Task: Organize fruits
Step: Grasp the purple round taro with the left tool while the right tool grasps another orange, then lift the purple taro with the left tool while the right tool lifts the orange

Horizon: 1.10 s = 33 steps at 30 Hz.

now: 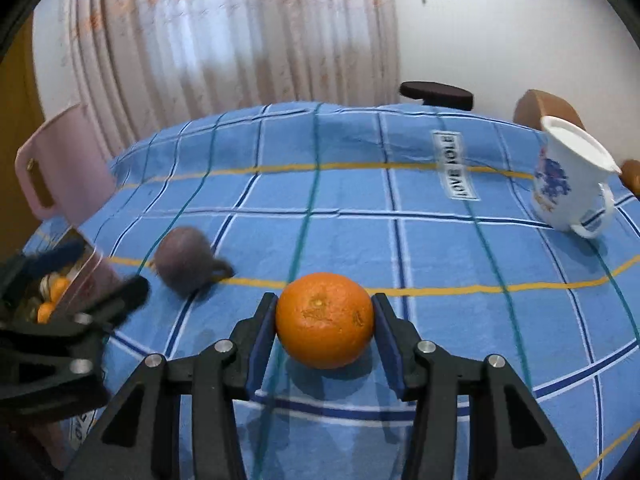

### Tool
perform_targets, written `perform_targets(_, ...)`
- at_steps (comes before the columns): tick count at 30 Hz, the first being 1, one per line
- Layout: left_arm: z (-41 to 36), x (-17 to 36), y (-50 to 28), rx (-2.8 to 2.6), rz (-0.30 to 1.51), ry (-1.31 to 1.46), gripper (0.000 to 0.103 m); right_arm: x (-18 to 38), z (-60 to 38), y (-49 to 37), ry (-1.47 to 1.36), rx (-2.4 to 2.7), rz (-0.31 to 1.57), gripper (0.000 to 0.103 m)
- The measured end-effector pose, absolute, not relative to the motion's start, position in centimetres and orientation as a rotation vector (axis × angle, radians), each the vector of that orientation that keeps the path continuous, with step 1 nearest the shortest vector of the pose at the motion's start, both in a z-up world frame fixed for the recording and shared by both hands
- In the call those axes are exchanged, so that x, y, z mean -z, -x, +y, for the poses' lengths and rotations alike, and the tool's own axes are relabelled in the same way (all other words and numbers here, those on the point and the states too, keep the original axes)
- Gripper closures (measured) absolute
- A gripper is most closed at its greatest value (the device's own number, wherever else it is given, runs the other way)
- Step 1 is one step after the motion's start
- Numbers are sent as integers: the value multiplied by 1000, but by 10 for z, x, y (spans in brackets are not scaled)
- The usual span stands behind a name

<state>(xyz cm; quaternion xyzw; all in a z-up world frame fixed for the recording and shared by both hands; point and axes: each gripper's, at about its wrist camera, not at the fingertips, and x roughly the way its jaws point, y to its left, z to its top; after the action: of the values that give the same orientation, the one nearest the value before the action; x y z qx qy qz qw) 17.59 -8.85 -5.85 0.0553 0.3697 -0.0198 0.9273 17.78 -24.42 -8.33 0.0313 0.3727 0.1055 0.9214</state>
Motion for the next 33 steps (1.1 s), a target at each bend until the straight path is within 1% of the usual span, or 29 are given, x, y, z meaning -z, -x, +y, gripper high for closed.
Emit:
perform_targets(4,-94,71,-194,59,805,-95,17,84,-255,-183,-105,-217,777,54)
perform_targets(7,-99,79,-207,76,838,-90,26,83,-256,-182,-105,-217,773,54)
perform_targets(8,-101,82,-211,78,848,-96,33,83,-256,-182,-102,-216,773,54)
perform_targets(10,-103,88,-218,93,872,-81,37,83,-254,-182,-96,-219,775,54)
perform_targets(11,-104,90,-219,105,881,-77,50,83,-253,-182,-92,-220,776,54)
perform_targets(16,-101,88,-214,132,871,-43,52,81,-253,-180,-82,-220,757,54)
perform_targets(25,-98,73,-184,132,762,-23,52,70,-254,-165,-85,-262,671,54)
perform_targets(33,-97,61,-173,113,666,-40,52,62,-250,-154,-64,-277,595,54)
